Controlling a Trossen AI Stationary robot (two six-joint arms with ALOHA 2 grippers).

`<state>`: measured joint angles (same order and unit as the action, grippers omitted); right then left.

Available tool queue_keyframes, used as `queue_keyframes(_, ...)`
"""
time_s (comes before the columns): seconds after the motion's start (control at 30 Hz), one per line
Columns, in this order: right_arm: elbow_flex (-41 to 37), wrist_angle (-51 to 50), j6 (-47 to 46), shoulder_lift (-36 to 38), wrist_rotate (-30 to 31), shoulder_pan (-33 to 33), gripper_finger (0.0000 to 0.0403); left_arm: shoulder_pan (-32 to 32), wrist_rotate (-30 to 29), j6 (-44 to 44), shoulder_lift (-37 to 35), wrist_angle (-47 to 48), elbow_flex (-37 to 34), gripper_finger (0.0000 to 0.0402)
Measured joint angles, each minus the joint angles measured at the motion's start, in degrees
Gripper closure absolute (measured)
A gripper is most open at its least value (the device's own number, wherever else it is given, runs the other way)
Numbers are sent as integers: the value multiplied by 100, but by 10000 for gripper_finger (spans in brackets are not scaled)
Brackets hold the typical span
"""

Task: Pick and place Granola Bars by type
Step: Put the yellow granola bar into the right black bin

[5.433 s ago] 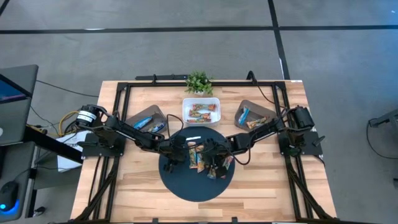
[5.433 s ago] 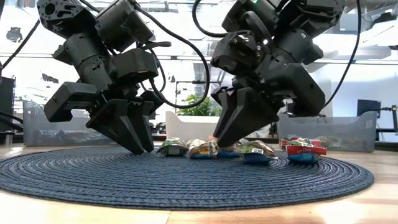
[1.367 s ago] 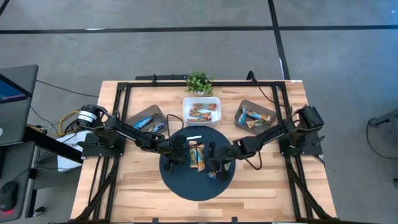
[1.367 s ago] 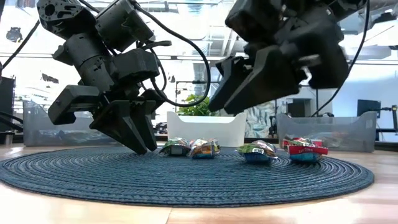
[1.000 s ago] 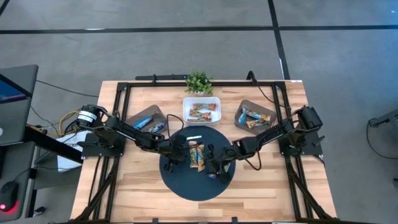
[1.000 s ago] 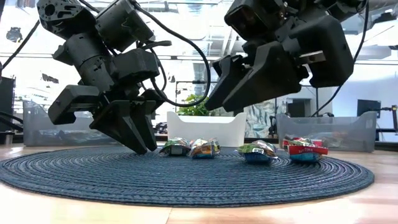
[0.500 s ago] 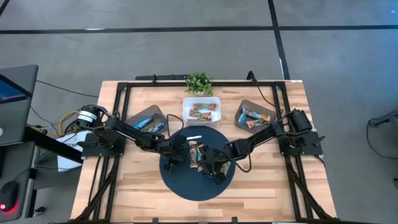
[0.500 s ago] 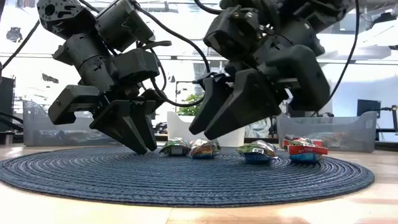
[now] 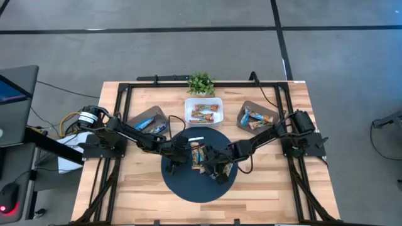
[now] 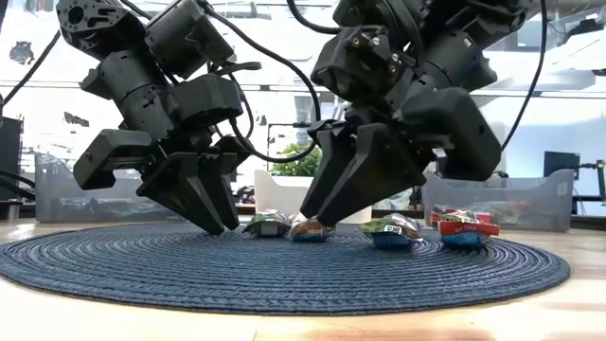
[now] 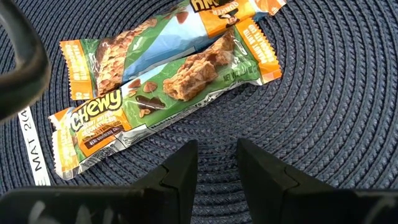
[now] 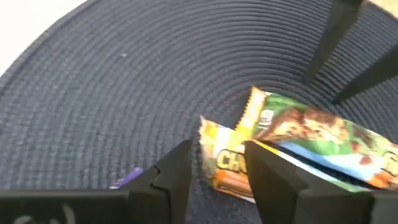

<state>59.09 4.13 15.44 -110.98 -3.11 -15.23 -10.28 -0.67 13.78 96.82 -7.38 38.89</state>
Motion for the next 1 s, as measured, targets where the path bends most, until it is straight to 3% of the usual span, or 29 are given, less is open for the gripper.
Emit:
queue_keyframes(0.33,0,-124,-159,0,16,1,326,0,0,-2,0,-2,0,294)
queue_keyframes(1.0,0,-123,-261,0,-621,-10,329,0,0,-2,0,-7,0,294)
